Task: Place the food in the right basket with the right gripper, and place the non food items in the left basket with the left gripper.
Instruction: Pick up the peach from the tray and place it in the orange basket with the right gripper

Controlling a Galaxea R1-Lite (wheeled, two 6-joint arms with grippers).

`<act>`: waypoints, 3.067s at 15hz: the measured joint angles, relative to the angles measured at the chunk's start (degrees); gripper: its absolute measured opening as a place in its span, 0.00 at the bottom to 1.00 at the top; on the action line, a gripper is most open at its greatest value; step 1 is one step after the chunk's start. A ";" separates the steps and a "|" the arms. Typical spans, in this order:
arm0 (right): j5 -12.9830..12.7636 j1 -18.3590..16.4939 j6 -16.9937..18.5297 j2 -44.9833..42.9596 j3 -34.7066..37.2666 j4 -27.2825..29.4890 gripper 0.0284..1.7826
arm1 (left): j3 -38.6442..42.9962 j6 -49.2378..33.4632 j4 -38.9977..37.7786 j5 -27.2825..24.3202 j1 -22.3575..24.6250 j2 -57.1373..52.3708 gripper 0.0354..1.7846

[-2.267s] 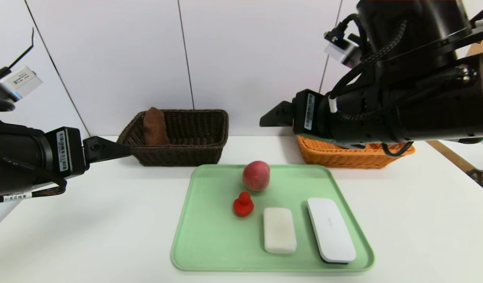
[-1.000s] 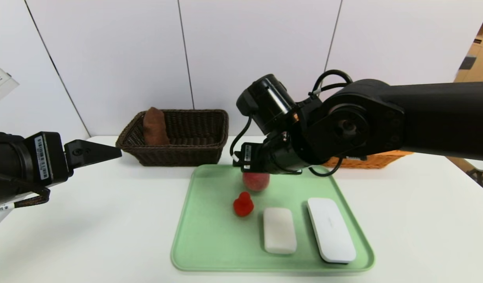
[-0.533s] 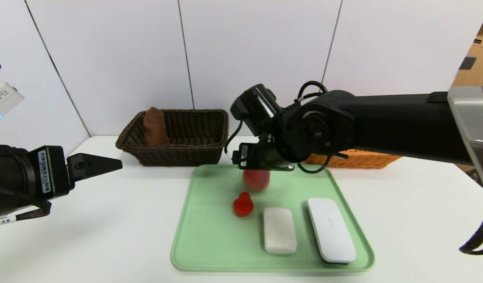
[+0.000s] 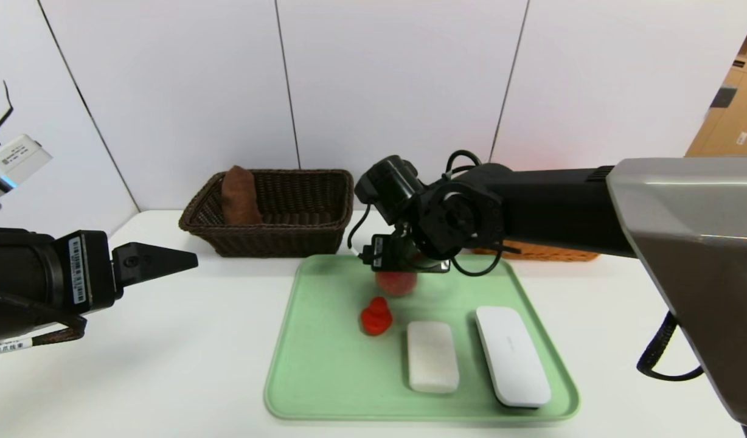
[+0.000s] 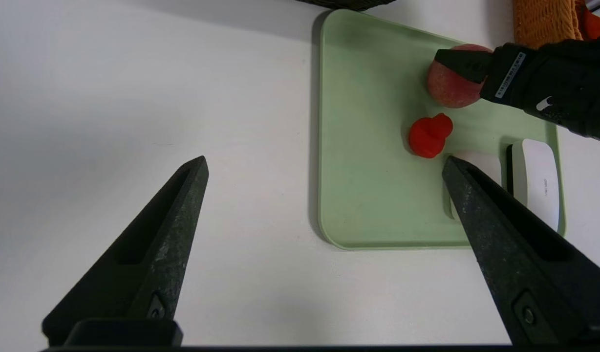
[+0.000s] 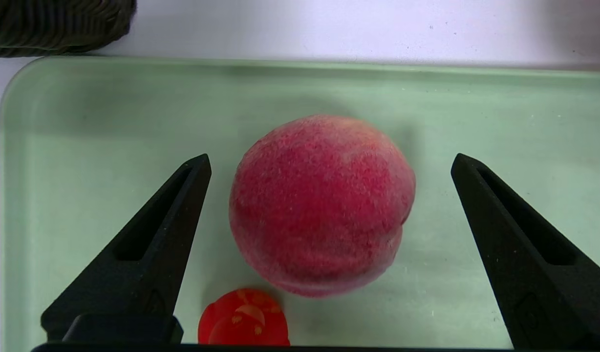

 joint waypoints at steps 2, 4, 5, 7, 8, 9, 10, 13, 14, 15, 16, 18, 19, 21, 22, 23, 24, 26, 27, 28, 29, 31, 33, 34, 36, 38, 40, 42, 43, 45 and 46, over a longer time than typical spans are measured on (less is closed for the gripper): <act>0.20 -0.22 0.02 1.11 -0.60 0.00 0.95 | 0.13 0.01 0.00 -0.02 0.04 0.33 0.94; 0.28 -0.26 0.00 1.85 -0.79 -0.06 0.95 | 0.44 0.01 -0.04 -0.02 0.04 0.66 0.94; 0.33 -0.28 0.05 2.15 -0.79 -0.06 0.95 | 0.57 0.01 -0.04 -0.02 0.04 0.90 0.94; 0.52 -0.26 0.05 2.43 -0.82 -0.20 0.77 | 0.74 0.01 -0.59 -0.07 0.06 1.23 0.94; 0.55 -0.26 0.07 2.54 -0.85 -0.24 0.68 | 1.01 0.01 -1.27 -0.07 0.06 1.40 0.94; 0.55 -0.26 0.18 2.58 -0.85 -0.28 0.64 | 1.46 0.09 -2.02 -0.07 0.06 1.54 0.94; 0.55 -0.26 0.33 2.62 -0.84 -0.33 0.63 | 1.88 0.09 -2.49 -0.07 0.06 1.60 0.94; 0.72 -0.33 0.49 2.51 -0.84 -0.35 0.62 | 2.61 0.11 -2.55 -0.09 0.06 1.71 0.94; 0.74 -0.34 0.46 2.18 -0.85 -0.39 0.62 | 2.67 0.12 -2.55 -0.07 0.06 1.71 0.94; 1.11 -0.39 0.33 1.46 -0.90 -0.48 0.62 | 2.73 0.11 -2.54 -0.11 0.06 1.68 0.94; 2.16 -0.39 0.21 0.20 -0.96 -0.50 0.62 | 2.76 0.11 -2.55 -0.13 0.06 1.67 0.94; 6.16 -0.56 -0.56 -3.80 -1.01 -0.66 0.62 | 2.84 0.04 -2.54 -0.22 0.06 1.54 0.94; 8.19 -0.98 -1.94 -6.28 -1.01 -0.80 0.62 | 2.95 0.04 -2.55 -0.22 0.06 1.40 0.94; 9.76 -3.18 -7.70 -11.47 -1.01 -2.46 0.62 | 3.30 0.01 -2.54 -0.24 0.06 1.21 0.94; 9.98 -4.96 -11.20 -13.51 -1.01 -4.14 0.62 | 3.55 0.01 -2.55 -0.24 0.06 1.15 0.94; 9.96 -7.36 -15.25 -15.38 -1.01 -6.23 0.62 | 3.77 0.00 -2.57 -0.22 0.06 1.12 0.94; 9.37 -10.03 -18.88 -16.74 -1.04 -7.84 0.62 | 3.88 0.01 -2.60 -0.27 0.06 1.12 0.94; 8.50 -14.88 -22.09 -18.05 -1.01 -8.91 0.62 | 3.97 -0.05 -2.60 -0.24 0.06 1.16 0.94; 8.46 -17.29 -22.47 -18.16 -0.99 -9.05 0.62 | 4.02 -0.05 -2.60 -0.27 0.06 1.18 0.94; 8.47 -19.25 -22.58 -18.03 -0.95 -9.13 0.62 | 4.02 0.00 -2.60 -0.28 0.06 1.18 0.94; 8.66 -21.04 -22.53 -17.62 -0.90 -9.05 0.62 | 4.02 -0.07 -2.60 -0.27 0.06 1.18 0.94; 8.87 -24.32 -21.78 -15.58 -0.18 -8.90 0.62 | 4.07 -0.05 -2.60 -0.27 0.06 1.16 0.94; 8.89 -26.22 -20.48 -12.87 0.32 -8.96 0.61 | 4.11 -0.07 -2.54 -0.24 0.06 1.10 0.94; 9.02 -26.66 -19.32 -11.43 0.41 -8.94 0.61 | 4.11 -0.10 -2.54 -0.27 0.09 1.01 0.94; 10.03 -27.19 -17.96 -8.83 0.48 -8.94 0.61 | 4.38 -0.07 -2.54 -0.24 0.15 0.82 0.94; 10.18 -27.65 -17.90 -5.64 0.39 -9.29 0.61 | 4.61 -0.07 -2.51 -0.24 0.15 0.71 0.94; 9.92 -28.31 -18.03 -2.86 0.04 -9.33 0.61 | 4.82 -0.07 -2.54 -0.20 0.15 0.66 0.94; 9.95 -28.87 -18.01 -0.66 -0.60 -9.98 0.61 | 4.94 -0.10 -2.57 -0.18 0.15 0.68 0.94; 9.92 -29.11 -18.18 0.30 -0.73 -10.69 0.61 | 4.99 -0.07 -2.57 -0.16 0.15 0.72 0.94; 9.70 -29.39 -18.92 1.90 -0.84 -11.33 0.66 | 4.99 -0.07 -2.60 -0.18 0.15 0.83 0.94; 9.73 -29.39 -18.97 2.40 -0.90 -12.32 0.70 | 5.03 -0.10 -2.57 -0.16 0.15 0.90 0.94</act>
